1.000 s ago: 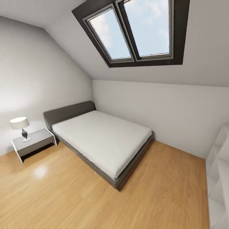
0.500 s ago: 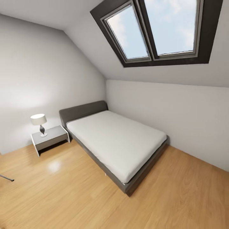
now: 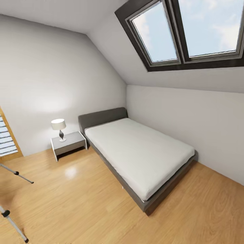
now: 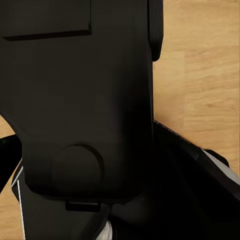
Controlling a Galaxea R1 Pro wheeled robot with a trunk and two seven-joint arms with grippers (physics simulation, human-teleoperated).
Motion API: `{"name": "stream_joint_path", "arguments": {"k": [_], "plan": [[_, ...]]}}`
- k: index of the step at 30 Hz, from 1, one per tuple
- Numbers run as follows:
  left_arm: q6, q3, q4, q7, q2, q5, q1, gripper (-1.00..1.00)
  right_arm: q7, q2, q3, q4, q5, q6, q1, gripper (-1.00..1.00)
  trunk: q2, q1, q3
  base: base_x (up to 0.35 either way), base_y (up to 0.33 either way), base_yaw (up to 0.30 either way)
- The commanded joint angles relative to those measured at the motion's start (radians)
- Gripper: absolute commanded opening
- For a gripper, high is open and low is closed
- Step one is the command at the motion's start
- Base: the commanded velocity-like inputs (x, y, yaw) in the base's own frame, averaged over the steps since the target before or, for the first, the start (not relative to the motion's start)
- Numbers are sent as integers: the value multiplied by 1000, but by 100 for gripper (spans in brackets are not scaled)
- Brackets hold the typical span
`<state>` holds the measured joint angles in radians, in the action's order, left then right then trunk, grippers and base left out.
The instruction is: Attach the digital camera to the camera tripod in the bedroom.
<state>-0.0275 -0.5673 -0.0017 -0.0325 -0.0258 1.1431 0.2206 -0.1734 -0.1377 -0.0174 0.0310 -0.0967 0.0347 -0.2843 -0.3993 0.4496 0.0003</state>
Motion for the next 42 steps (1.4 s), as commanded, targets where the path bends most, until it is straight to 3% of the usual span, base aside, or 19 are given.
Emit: {"name": "stream_joint_path", "arguments": {"k": [1,36,42], "plan": [[-3,-8,0,-4,0,9,0,-100,-1,0,-3,3,-10,4,-1,100,-1,0,0,5,0,268],[-7,-1,1,-5,2,10,0,-100,21,-2,0,2,-16,6,-1,100,-1,0,0,0,0,270],[-7,0,2,-3,1,41,0,-100,37,-4,1,2,-17,6,-1,100,-1,0,0,0,0,274]]}}
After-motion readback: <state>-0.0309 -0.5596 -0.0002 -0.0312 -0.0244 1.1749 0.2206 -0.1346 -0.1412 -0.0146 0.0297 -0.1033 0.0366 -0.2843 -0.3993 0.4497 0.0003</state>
